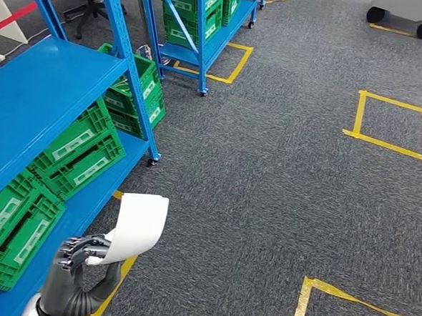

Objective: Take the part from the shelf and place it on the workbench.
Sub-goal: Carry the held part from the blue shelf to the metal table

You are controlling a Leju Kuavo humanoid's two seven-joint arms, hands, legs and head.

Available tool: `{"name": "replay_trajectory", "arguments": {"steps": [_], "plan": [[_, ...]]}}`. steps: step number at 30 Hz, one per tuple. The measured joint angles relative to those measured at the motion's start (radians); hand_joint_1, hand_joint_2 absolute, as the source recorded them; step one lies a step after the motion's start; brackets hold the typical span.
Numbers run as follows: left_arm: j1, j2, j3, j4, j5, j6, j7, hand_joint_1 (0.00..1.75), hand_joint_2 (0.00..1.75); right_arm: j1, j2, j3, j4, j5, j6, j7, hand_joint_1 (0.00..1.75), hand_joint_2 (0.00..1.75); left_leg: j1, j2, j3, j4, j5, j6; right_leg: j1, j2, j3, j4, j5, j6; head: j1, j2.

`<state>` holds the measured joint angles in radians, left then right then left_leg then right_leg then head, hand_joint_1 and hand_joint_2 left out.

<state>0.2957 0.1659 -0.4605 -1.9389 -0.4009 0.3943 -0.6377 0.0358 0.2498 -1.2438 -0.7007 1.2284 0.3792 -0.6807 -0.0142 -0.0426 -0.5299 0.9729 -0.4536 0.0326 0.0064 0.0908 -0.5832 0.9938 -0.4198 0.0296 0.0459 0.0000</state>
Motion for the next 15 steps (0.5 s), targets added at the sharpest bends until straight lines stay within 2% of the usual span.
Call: {"name": "replay_trajectory", "arguments": {"steps": [1,3,5,6,7,8,9,10,11,12,13,14,15], "plan": [[0.005,0.001,0.002,-0.002,0.011,-0.006,-0.013,1.75,1.75,-0.002,0.001,0.002,0.009,-0.007,-0.017,0.004,0.00,1.75,0.002,0.007,0.003,-0.011,0.004,-0.001,-0.001,0.000,-0.006,0.000,0.001,0.005,0.000,0.000],[0.022,0.003,0.010,-0.008,0.028,-0.022,-0.027,1.75,1.75,-0.007,0.015,0.004,0.020,-0.026,-0.047,0.014,0.00,1.75,0.009,0.024,0.014,-0.034,0.013,-0.003,0.000,-0.025,-0.027,0.031,-0.022,0.016,0.005,0.000],[0.037,0.003,0.019,-0.013,0.033,-0.038,-0.029,1.75,1.75,-0.011,0.035,0.005,0.018,-0.040,-0.052,0.023,0.00,1.75,0.016,0.043,0.021,-0.044,0.015,-0.005,-0.004,-0.063,-0.081,0.142,-0.078,0.030,0.013,0.000],[0.041,0.003,0.023,-0.014,0.033,-0.046,-0.029,1.75,1.75,-0.012,0.043,0.005,0.017,-0.044,-0.049,0.028,0.00,1.75,0.019,0.052,0.023,-0.044,0.013,-0.007,-0.011,-0.073,-0.114,0.210,-0.103,0.038,0.016,0.000],[0.042,0.003,0.026,-0.015,0.032,-0.053,-0.029,1.75,1.75,-0.011,0.050,0.006,0.015,-0.048,-0.043,0.033,0.00,1.75,0.023,0.061,0.026,-0.043,0.010,-0.011,-0.019,-0.079,-0.138,0.258,-0.113,0.046,0.015,0.000],[0.043,0.002,0.029,-0.015,0.030,-0.058,-0.029,1.75,1.75,-0.009,0.055,0.006,0.012,-0.051,-0.036,0.036,0.00,1.75,0.028,0.069,0.030,-0.043,0.005,-0.017,-0.028,-0.083,-0.146,0.271,-0.106,0.056,0.015,0.000],[0.043,0.000,0.032,-0.015,0.027,-0.060,-0.029,1.75,1.75,-0.006,0.059,0.006,0.008,-0.052,-0.030,0.037,0.00,1.75,0.036,0.076,0.037,-0.041,-0.002,-0.027,-0.037,-0.088,-0.134,0.246,-0.080,0.067,0.015,0.000],[0.042,-0.001,0.034,-0.015,0.023,-0.062,-0.029,1.75,1.75,-0.003,0.060,0.006,0.004,-0.052,-0.025,0.034,0.00,1.75,0.045,0.083,0.045,-0.037,-0.011,-0.039,-0.048,-0.098,-0.104,0.187,-0.042,0.080,0.015,0.000],[0.040,-0.003,0.037,-0.015,0.020,-0.063,-0.029,1.75,1.75,-0.002,0.059,0.006,0.005,-0.048,-0.021,0.027,0.00,1.75,0.050,0.089,0.050,-0.030,-0.022,-0.053,-0.053,-0.113,-0.072,0.126,-0.018,0.098,0.018,0.000],[0.038,-0.005,0.039,-0.016,0.016,-0.064,-0.029,1.75,1.75,-0.002,0.053,0.006,0.012,-0.043,-0.018,0.018,0.00,1.75,0.054,0.094,0.053,-0.018,-0.035,-0.066,-0.057,-0.123,-0.045,0.076,-0.005,0.102,0.023,0.000],[0.035,-0.006,0.041,-0.016,0.014,-0.066,-0.029,1.75,1.75,-0.003,0.045,0.007,0.021,-0.038,-0.017,0.009,0.00,1.75,0.055,0.098,0.054,-0.008,-0.046,-0.078,-0.060,-0.129,-0.031,0.049,-0.005,0.099,0.025,0.000],[0.033,-0.006,0.042,-0.017,0.014,-0.066,-0.029,1.75,1.75,-0.004,0.034,0.007,0.031,-0.035,-0.016,0.002,0.00,1.75,0.052,0.100,0.054,-0.002,-0.053,-0.087,-0.060,-0.128,-0.029,0.046,-0.018,0.088,0.022,0.000],[0.030,-0.007,0.043,-0.017,0.015,-0.066,-0.030,1.75,1.75,-0.003,0.024,0.007,0.038,-0.034,-0.015,-0.001,0.00,1.75,0.052,0.101,0.055,0.002,-0.058,-0.093,-0.062,-0.117,-0.031,0.049,-0.024,0.068,0.016,0.000]]}}
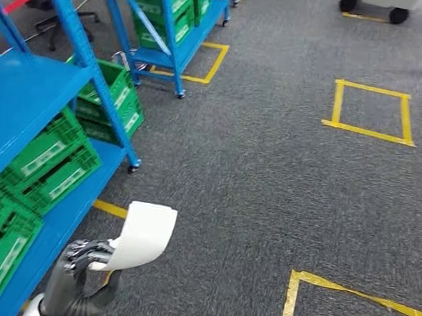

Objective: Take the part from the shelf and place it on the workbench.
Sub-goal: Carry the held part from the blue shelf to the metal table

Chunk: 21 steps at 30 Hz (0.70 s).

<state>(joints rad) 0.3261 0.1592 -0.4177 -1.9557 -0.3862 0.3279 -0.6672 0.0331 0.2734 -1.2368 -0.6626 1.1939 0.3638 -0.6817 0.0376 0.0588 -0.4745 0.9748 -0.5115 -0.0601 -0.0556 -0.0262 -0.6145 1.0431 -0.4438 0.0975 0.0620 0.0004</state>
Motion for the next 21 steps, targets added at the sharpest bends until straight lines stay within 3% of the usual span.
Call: {"name": "replay_trajectory", "arguments": {"steps": [2,3,4,6,7,8,9,11,12,13,14,16,18,19,21], "plan": [[-0.009,-0.002,0.000,0.000,0.003,-0.008,0.000,1.75,1.75,0.008,-0.015,-0.002,0.007,-0.003,0.000,-0.002,0.00,1.75,0.001,-0.005,0.006,0.008,-0.012,-0.008,0.005,0.018,0.001,0.009,-0.013,-0.022,-0.017,0.000],[-0.016,-0.004,0.000,0.000,0.004,-0.015,0.000,1.75,1.75,0.012,-0.019,-0.004,0.010,-0.005,0.000,-0.002,0.00,1.75,0.000,-0.013,-0.005,0.038,-0.029,-0.007,0.009,0.027,0.006,0.010,-0.018,-0.031,-0.019,0.000],[-0.021,-0.006,0.000,0.000,0.003,-0.023,0.000,1.75,1.75,0.015,-0.021,-0.007,0.010,-0.009,0.002,-0.001,0.00,1.75,-0.002,-0.023,-0.032,0.093,-0.052,-0.002,0.015,0.034,0.013,0.008,-0.024,-0.040,-0.023,0.000],[-0.025,-0.011,0.001,0.000,0.004,-0.039,0.000,1.75,1.75,0.016,-0.014,-0.017,-0.001,-0.021,0.014,0.007,0.00,1.75,-0.013,-0.037,-0.129,0.250,-0.099,0.016,0.027,0.050,0.026,0.004,-0.033,-0.055,-0.027,0.000],[-0.025,-0.014,0.002,0.000,0.004,-0.048,0.000,1.75,1.75,0.016,-0.004,-0.026,-0.014,-0.030,0.019,0.014,0.00,1.75,-0.019,-0.040,-0.179,0.313,-0.105,0.026,0.033,0.059,0.033,0.002,-0.039,-0.062,-0.028,0.000],[-0.026,-0.016,0.003,0.000,0.006,-0.055,0.000,1.75,1.75,0.016,0.007,-0.034,-0.026,-0.039,0.021,0.021,0.00,1.75,-0.025,-0.043,-0.215,0.345,-0.093,0.037,0.041,0.068,0.043,0.002,-0.046,-0.068,-0.028,0.000],[-0.026,-0.018,0.003,0.000,0.008,-0.060,0.000,1.75,1.75,0.017,0.020,-0.041,-0.037,-0.047,0.018,0.028,0.00,1.75,-0.033,-0.048,-0.233,0.338,-0.057,0.051,0.048,0.078,0.056,0.002,-0.054,-0.074,-0.029,0.000],[-0.027,-0.021,0.003,0.000,0.014,-0.065,0.000,1.75,1.75,0.019,0.038,-0.047,-0.044,-0.062,0.008,0.035,0.00,1.75,-0.050,-0.069,-0.222,0.236,0.051,0.084,0.059,0.097,0.083,-0.002,-0.073,-0.081,-0.028,0.000],[-0.028,-0.022,0.003,0.000,0.018,-0.067,0.000,1.75,1.75,0.020,0.046,-0.047,-0.047,-0.070,0.006,0.038,0.00,1.75,-0.060,-0.084,-0.208,0.170,0.094,0.099,0.066,0.105,0.095,-0.004,-0.085,-0.082,-0.027,0.000],[-0.029,-0.024,0.003,0.000,0.021,-0.069,0.000,1.75,1.75,0.020,0.051,-0.048,-0.052,-0.079,0.007,0.043,0.00,1.75,-0.068,-0.096,-0.193,0.115,0.114,0.106,0.070,0.114,0.106,-0.008,-0.097,-0.082,-0.027,0.000],[-0.031,-0.025,0.003,0.000,0.025,-0.072,0.000,1.75,1.75,0.021,0.057,-0.048,-0.057,-0.090,0.009,0.047,0.00,1.75,-0.072,-0.105,-0.180,0.075,0.114,0.107,0.073,0.121,0.118,-0.012,-0.108,-0.083,-0.024,0.000],[-0.041,-0.029,0.003,0.001,0.034,-0.075,0.000,1.75,1.75,0.028,0.063,-0.047,-0.067,-0.119,0.011,0.055,0.00,1.75,-0.073,-0.105,-0.154,0.042,0.085,0.100,0.078,0.124,0.147,-0.017,-0.123,-0.083,-0.021,0.000],[-0.050,-0.033,0.003,0.001,0.046,-0.075,0.000,1.75,1.75,0.038,0.065,-0.039,-0.075,-0.163,0.008,0.064,0.00,1.75,-0.071,-0.097,-0.124,0.038,0.067,0.104,0.079,0.093,0.150,0.014,-0.128,-0.074,-0.017,0.000],[-0.052,-0.034,0.003,0.001,0.051,-0.074,0.000,1.75,1.75,0.043,0.065,-0.029,-0.080,-0.192,0.004,0.072,0.00,1.75,-0.069,-0.092,-0.107,0.038,0.058,0.108,0.078,0.072,0.124,0.061,-0.133,-0.067,-0.016,0.000],[-0.054,-0.035,0.002,0.003,0.059,-0.072,0.000,1.75,1.75,0.059,0.065,0.000,-0.090,-0.251,-0.004,0.092,0.00,1.75,-0.068,-0.078,-0.075,0.038,0.032,0.113,0.075,0.040,0.026,0.194,-0.156,-0.054,-0.014,0.000]]}}
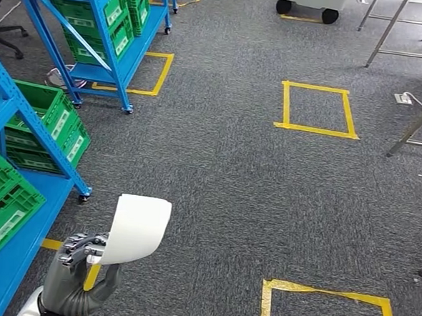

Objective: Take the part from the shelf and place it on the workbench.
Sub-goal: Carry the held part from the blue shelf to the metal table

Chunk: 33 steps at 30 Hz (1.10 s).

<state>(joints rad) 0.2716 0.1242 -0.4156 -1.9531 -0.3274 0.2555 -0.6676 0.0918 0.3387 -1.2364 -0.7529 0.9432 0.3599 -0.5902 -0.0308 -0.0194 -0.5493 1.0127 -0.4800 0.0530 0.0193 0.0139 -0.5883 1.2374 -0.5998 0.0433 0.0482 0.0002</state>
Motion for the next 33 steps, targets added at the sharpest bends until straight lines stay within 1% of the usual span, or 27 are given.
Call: {"name": "replay_trajectory", "arguments": {"steps": [1,2,3,4,5,7,8,9,11,12,13,14,15,17,18,19,20,22,23,24,25,27,28,29,31,32,33], "plan": [[-0.002,0.000,0.000,0.001,0.002,0.000,0.000,1.75,1.75,0.010,0.000,0.017,-0.005,-0.026,-0.004,0.009,0.00,1.75,0.001,0.005,0.018,0.000,-0.016,0.000,-0.002,-0.004,-0.053,0.052,-0.024,0.004,0.000,0.000],[-0.004,-0.001,0.000,0.003,0.002,0.001,0.000,1.75,1.75,0.023,0.000,0.035,-0.011,-0.053,-0.008,0.021,0.00,1.75,0.002,0.008,0.039,0.000,-0.034,0.000,-0.003,-0.006,-0.096,0.076,-0.052,0.006,0.000,0.000],[-0.007,-0.001,-0.001,0.004,0.002,0.001,0.000,1.75,1.75,0.040,0.000,0.056,-0.019,-0.089,-0.014,0.036,0.00,1.75,0.004,0.009,0.063,0.000,-0.053,-0.001,-0.004,-0.006,-0.125,0.070,-0.072,0.007,0.000,0.000],[-0.008,-0.001,-0.001,0.004,0.003,0.000,0.000,1.75,1.75,0.060,0.000,0.085,-0.032,-0.134,-0.023,0.054,0.00,1.75,0.006,0.010,0.089,0.000,-0.074,-0.002,-0.004,-0.007,-0.141,0.040,-0.067,0.007,0.000,0.000],[-0.010,-0.001,-0.002,0.005,0.004,0.000,0.000,1.75,1.75,0.085,0.000,0.121,-0.050,-0.190,-0.034,0.079,0.00,1.75,0.008,0.012,0.115,-0.001,-0.096,-0.004,-0.004,-0.011,-0.149,-0.010,-0.023,0.008,0.000,0.000],[-0.014,0.000,-0.006,0.006,0.009,0.000,0.000,1.75,1.75,0.145,0.002,0.220,-0.101,-0.321,-0.064,0.144,0.00,1.75,0.008,0.013,0.162,-0.004,-0.140,-0.010,-0.001,-0.025,-0.150,-0.101,0.133,0.001,0.003,0.000],[-0.016,0.000,-0.008,0.007,0.011,-0.001,0.000,1.75,1.75,0.175,0.004,0.275,-0.131,-0.383,-0.078,0.178,0.00,1.75,0.008,0.013,0.178,-0.013,-0.155,-0.016,0.001,-0.028,-0.147,-0.124,0.192,-0.007,0.002,0.000],[-0.018,0.000,-0.010,0.008,0.013,-0.002,0.000,1.75,1.75,0.200,0.006,0.330,-0.162,-0.436,-0.090,0.208,0.00,1.75,0.008,0.014,0.191,-0.020,-0.160,-0.022,0.003,-0.028,-0.142,-0.134,0.218,-0.016,0.003,0.000],[-0.024,0.001,-0.014,0.009,0.018,-0.002,0.000,1.75,1.75,0.243,0.009,0.426,-0.223,-0.502,-0.108,0.245,0.00,1.75,0.008,0.017,0.195,-0.017,-0.138,-0.035,0.001,-0.019,-0.120,-0.152,0.209,-0.032,0.002,0.000],[-0.028,0.003,-0.016,0.010,0.021,-0.001,0.000,1.75,1.75,0.264,0.010,0.468,-0.251,-0.522,-0.116,0.259,0.00,1.75,0.007,0.017,0.177,0.019,-0.113,-0.039,-0.003,-0.015,-0.105,-0.169,0.207,-0.037,0.000,0.000],[-0.032,0.004,-0.017,0.011,0.023,0.002,0.000,1.75,1.75,0.284,0.010,0.504,-0.277,-0.538,-0.123,0.272,0.00,1.75,0.008,0.017,0.142,0.071,-0.095,-0.042,-0.006,-0.012,-0.086,-0.187,0.204,-0.041,-0.002,0.000],[-0.035,0.007,-0.019,0.012,0.024,0.006,0.000,1.75,1.75,0.303,0.011,0.537,-0.300,-0.549,-0.129,0.283,0.00,1.75,0.009,0.017,0.094,0.135,-0.094,-0.044,-0.008,-0.009,-0.066,-0.205,0.200,-0.043,-0.004,0.000],[-0.037,0.009,-0.021,0.014,0.025,0.010,0.000,1.75,1.75,0.319,0.012,0.565,-0.319,-0.557,-0.136,0.293,0.00,1.75,0.010,0.017,0.041,0.193,-0.114,-0.046,-0.009,-0.006,-0.046,-0.220,0.193,-0.043,-0.006,0.000],[-0.037,0.013,-0.025,0.017,0.025,0.015,0.000,1.75,1.75,0.342,0.012,0.608,-0.350,-0.566,-0.146,0.304,0.00,1.75,0.014,0.017,-0.046,0.244,-0.195,-0.052,-0.011,0.005,-0.005,-0.240,0.174,-0.040,-0.006,0.000],[-0.038,0.015,-0.027,0.018,0.025,0.016,0.000,1.75,1.75,0.351,0.012,0.624,-0.362,-0.569,-0.149,0.307,0.00,1.75,0.016,0.017,-0.072,0.235,-0.217,-0.055,-0.012,0.012,0.016,-0.244,0.161,-0.039,-0.006,0.000],[-0.038,0.016,-0.029,0.019,0.026,0.016,0.000,1.75,1.75,0.358,0.012,0.638,-0.374,-0.570,-0.151,0.308,0.00,1.75,0.020,0.017,-0.087,0.205,-0.205,-0.059,-0.013,0.019,0.038,-0.245,0.147,-0.038,-0.006,0.000],[-0.038,0.017,-0.030,0.020,0.026,0.016,0.000,1.75,1.75,0.364,0.012,0.650,-0.383,-0.571,-0.152,0.308,0.00,1.75,0.025,0.016,-0.093,0.157,-0.155,-0.065,-0.013,0.026,0.060,-0.246,0.132,-0.037,-0.006,0.000],[-0.038,0.019,-0.032,0.022,0.026,0.017,0.000,1.75,1.75,0.373,0.012,0.666,-0.398,-0.571,-0.152,0.309,0.00,1.75,0.035,0.007,-0.095,0.051,-0.012,-0.075,-0.012,0.039,0.087,-0.241,0.104,-0.030,-0.010,0.000],[-0.038,0.020,-0.033,0.023,0.026,0.018,0.000,1.75,1.75,0.376,0.012,0.672,-0.404,-0.571,-0.152,0.310,0.00,1.75,0.037,0.003,-0.096,0.019,0.038,-0.076,-0.012,0.045,0.091,-0.237,0.088,-0.024,-0.011,0.000],[-0.038,0.020,-0.033,0.024,0.026,0.018,0.000,1.75,1.75,0.380,0.012,0.678,-0.409,-0.571,-0.152,0.310,0.00,1.75,0.037,0.000,-0.098,0.004,0.063,-0.073,-0.012,0.050,0.093,-0.235,0.074,-0.018,-0.013,0.000],[-0.039,0.020,-0.034,0.025,0.026,0.019,0.000,1.75,1.75,0.383,0.012,0.683,-0.414,-0.572,-0.152,0.312,0.00,1.75,0.035,0.001,-0.096,0.003,0.065,-0.067,-0.014,0.054,0.099,-0.234,0.063,-0.012,-0.013,0.000],[-0.043,0.021,-0.035,0.025,0.026,0.020,0.000,1.75,1.75,0.391,0.013,0.691,-0.424,-0.579,-0.154,0.319,0.00,1.75,0.033,0.006,-0.085,-0.001,0.072,-0.050,-0.017,0.042,0.104,-0.229,0.046,0.000,-0.011,0.000],[-0.044,0.021,-0.036,0.025,0.025,0.021,0.000,1.75,1.75,0.394,0.013,0.697,-0.429,-0.584,-0.156,0.324,0.00,1.75,0.033,0.010,-0.080,-0.004,0.072,-0.043,-0.017,0.029,0.096,-0.205,0.028,0.005,-0.010,0.000],[-0.044,0.020,-0.037,0.025,0.025,0.022,0.000,1.75,1.75,0.397,0.013,0.703,-0.434,-0.591,-0.159,0.331,0.00,1.75,0.032,0.015,-0.075,-0.005,0.070,-0.035,-0.017,0.014,0.075,-0.159,0.001,0.009,-0.010,0.000],[-0.044,0.020,-0.040,0.028,0.025,0.020,0.000,1.75,1.75,0.404,0.013,0.717,-0.446,-0.607,-0.168,0.343,0.00,1.75,0.028,0.025,-0.066,-0.004,0.059,-0.026,-0.016,-0.002,-0.001,-0.023,-0.062,0.013,-0.009,0.000],[-0.044,0.020,-0.042,0.030,0.025,0.019,0.000,1.75,1.75,0.410,0.013,0.724,-0.453,-0.614,-0.172,0.349,0.00,1.75,0.025,0.030,-0.061,-0.004,0.053,-0.024,-0.016,-0.004,-0.036,0.030,-0.075,0.012,-0.010,0.000],[-0.044,0.020,-0.043,0.032,0.025,0.017,0.000,1.75,1.75,0.417,0.013,0.731,-0.461,-0.621,-0.176,0.354,0.00,1.75,0.022,0.034,-0.055,-0.004,0.046,-0.022,-0.015,-0.005,-0.056,0.049,-0.066,0.010,-0.009,0.000]]}}
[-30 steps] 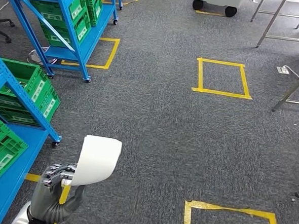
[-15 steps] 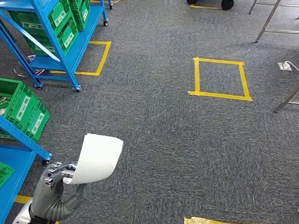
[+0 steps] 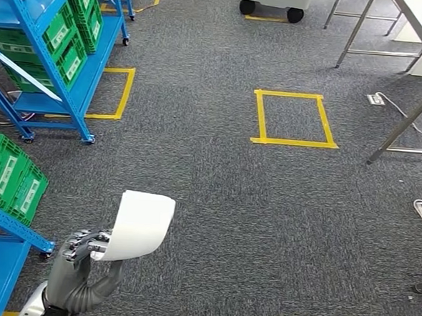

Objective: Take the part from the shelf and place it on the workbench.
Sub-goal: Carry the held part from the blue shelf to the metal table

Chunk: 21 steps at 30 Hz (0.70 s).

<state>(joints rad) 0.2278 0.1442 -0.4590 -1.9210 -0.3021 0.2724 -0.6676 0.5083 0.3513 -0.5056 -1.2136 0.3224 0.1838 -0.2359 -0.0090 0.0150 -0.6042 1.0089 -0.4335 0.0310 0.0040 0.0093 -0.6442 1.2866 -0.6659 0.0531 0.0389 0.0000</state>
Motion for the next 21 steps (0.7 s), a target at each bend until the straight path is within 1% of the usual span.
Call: {"name": "replay_trajectory", "arguments": {"steps": [1,2,3,4,5,6,8,9,10,11,12,13,14,15,16,17,18,19,20,21], "plan": [[0.000,0.000,-0.002,0.002,0.000,-0.002,0.000,1.75,1.75,0.007,0.000,0.006,-0.008,-0.005,-0.003,0.004,0.00,1.75,-0.003,0.005,0.009,0.000,-0.007,0.001,0.001,-0.001,0.001,-0.022,0.031,-0.004,0.000,0.000],[0.000,0.000,-0.003,0.005,0.000,-0.005,0.000,1.75,1.75,0.013,0.000,0.011,-0.016,-0.008,-0.005,0.007,0.00,1.75,-0.006,0.010,0.019,0.000,-0.014,0.002,0.004,-0.007,0.018,-0.078,0.076,-0.011,0.000,0.000],[-0.001,0.000,-0.004,0.007,0.000,-0.007,0.000,1.75,1.75,0.018,0.000,0.016,-0.025,-0.011,-0.006,0.010,0.00,1.75,-0.008,0.015,0.029,0.000,-0.021,0.002,0.010,-0.024,0.044,-0.147,0.121,-0.020,0.000,0.000],[-0.001,0.000,-0.006,0.010,0.000,-0.010,0.000,1.75,1.75,0.023,0.000,0.021,-0.034,-0.014,-0.008,0.013,0.00,1.75,-0.012,0.020,0.037,0.001,-0.028,0.000,0.016,-0.040,0.067,-0.207,0.154,-0.027,0.000,0.000],[-0.001,0.000,-0.006,0.012,0.000,-0.013,0.000,1.75,1.75,0.026,0.000,0.026,-0.043,-0.016,-0.008,0.016,0.00,1.75,-0.014,0.025,0.043,0.002,-0.033,-0.002,0.020,-0.053,0.082,-0.246,0.174,-0.032,-0.001,0.000],[-0.001,0.000,-0.007,0.015,0.000,-0.016,0.000,1.75,1.75,0.029,0.000,0.031,-0.050,-0.018,-0.010,0.018,0.00,1.75,-0.016,0.031,0.046,0.002,-0.036,-0.005,0.024,-0.058,0.086,-0.261,0.179,-0.034,-0.001,0.000],[-0.002,-0.001,-0.007,0.019,0.002,-0.021,0.000,1.75,1.75,0.038,0.000,0.039,-0.062,-0.021,-0.013,0.022,0.00,1.75,-0.017,0.045,0.049,0.001,-0.041,-0.012,0.022,-0.041,0.089,-0.269,0.183,-0.037,-0.001,0.000],[-0.002,-0.001,-0.007,0.021,0.005,-0.022,0.000,1.75,1.75,0.044,0.000,0.044,-0.069,-0.023,-0.016,0.023,0.00,1.75,-0.016,0.042,0.048,0.005,-0.048,-0.017,0.019,-0.033,0.093,-0.275,0.188,-0.040,-0.001,0.000],[-0.001,-0.001,-0.007,0.023,0.009,-0.023,0.000,1.75,1.75,0.051,0.001,0.049,-0.077,-0.027,-0.019,0.024,0.00,1.75,-0.015,0.033,0.043,0.022,-0.064,-0.023,0.014,-0.025,0.098,-0.283,0.193,-0.044,-0.003,0.000],[0.000,-0.001,-0.007,0.024,0.016,-0.023,0.000,1.75,1.75,0.058,0.001,0.055,-0.086,-0.031,-0.023,0.025,0.00,1.75,-0.013,0.019,0.029,0.057,-0.089,-0.031,0.009,-0.018,0.103,-0.290,0.199,-0.047,-0.004,0.000],[0.000,-0.001,-0.007,0.026,0.022,-0.023,0.000,1.75,1.75,0.064,0.001,0.060,-0.094,-0.035,-0.027,0.027,0.00,1.75,-0.008,0.004,0.006,0.111,-0.119,-0.038,0.007,-0.011,0.103,-0.292,0.202,-0.049,-0.005,0.000],[0.001,0.000,-0.007,0.029,0.030,-0.023,0.000,1.75,1.75,0.069,0.001,0.065,-0.102,-0.039,-0.031,0.029,0.00,1.75,-0.003,-0.004,-0.023,0.176,-0.149,-0.044,0.005,-0.003,0.103,-0.293,0.205,-0.051,-0.006,0.000],[0.003,0.000,-0.007,0.032,0.038,-0.024,0.000,1.75,1.75,0.074,0.002,0.070,-0.110,-0.044,-0.034,0.033,0.00,1.75,0.003,-0.006,-0.050,0.232,-0.166,-0.050,0.003,0.006,0.102,-0.293,0.205,-0.050,-0.006,0.000],[0.003,0.000,-0.007,0.035,0.044,-0.024,0.000,1.75,1.75,0.079,0.002,0.075,-0.116,-0.048,-0.037,0.036,0.00,1.75,0.008,-0.008,-0.066,0.261,-0.167,-0.055,0.001,0.016,0.102,-0.293,0.206,-0.048,-0.006,0.000],[0.004,0.000,-0.006,0.037,0.049,-0.024,0.000,1.75,1.75,0.084,0.002,0.080,-0.122,-0.051,-0.041,0.039,0.00,1.75,0.014,-0.008,-0.064,0.254,-0.148,-0.060,-0.003,0.027,0.103,-0.292,0.206,-0.045,-0.005,0.000],[0.004,0.000,-0.006,0.039,0.051,-0.025,0.000,1.75,1.75,0.087,0.002,0.084,-0.127,-0.054,-0.043,0.041,0.00,1.75,0.020,-0.012,-0.046,0.211,-0.114,-0.067,-0.007,0.038,0.103,-0.291,0.206,-0.040,-0.006,0.000],[0.004,0.000,-0.005,0.041,0.053,-0.025,0.000,1.75,1.75,0.090,0.002,0.086,-0.132,-0.056,-0.045,0.043,0.00,1.75,0.027,-0.023,-0.015,0.146,-0.078,-0.073,-0.011,0.048,0.103,-0.289,0.205,-0.034,-0.006,0.000],[0.004,0.000,-0.005,0.042,0.054,-0.025,0.000,1.75,1.75,0.092,0.002,0.089,-0.137,-0.057,-0.047,0.043,0.00,1.75,0.034,-0.039,0.017,0.078,-0.052,-0.079,-0.013,0.058,0.100,-0.283,0.203,-0.026,-0.007,0.000],[0.005,0.000,-0.005,0.043,0.055,-0.025,0.000,1.75,1.75,0.094,0.002,0.091,-0.142,-0.058,-0.047,0.044,0.00,1.75,0.038,-0.054,0.040,0.030,-0.038,-0.078,-0.015,0.068,0.096,-0.278,0.202,-0.017,-0.008,0.000],[0.005,0.000,-0.005,0.044,0.056,-0.025,0.000,1.75,1.75,0.096,0.002,0.094,-0.147,-0.058,-0.048,0.044,0.00,1.75,0.038,-0.065,0.052,0.003,-0.035,-0.074,-0.016,0.077,0.090,-0.276,0.201,-0.009,-0.009,0.000]]}}
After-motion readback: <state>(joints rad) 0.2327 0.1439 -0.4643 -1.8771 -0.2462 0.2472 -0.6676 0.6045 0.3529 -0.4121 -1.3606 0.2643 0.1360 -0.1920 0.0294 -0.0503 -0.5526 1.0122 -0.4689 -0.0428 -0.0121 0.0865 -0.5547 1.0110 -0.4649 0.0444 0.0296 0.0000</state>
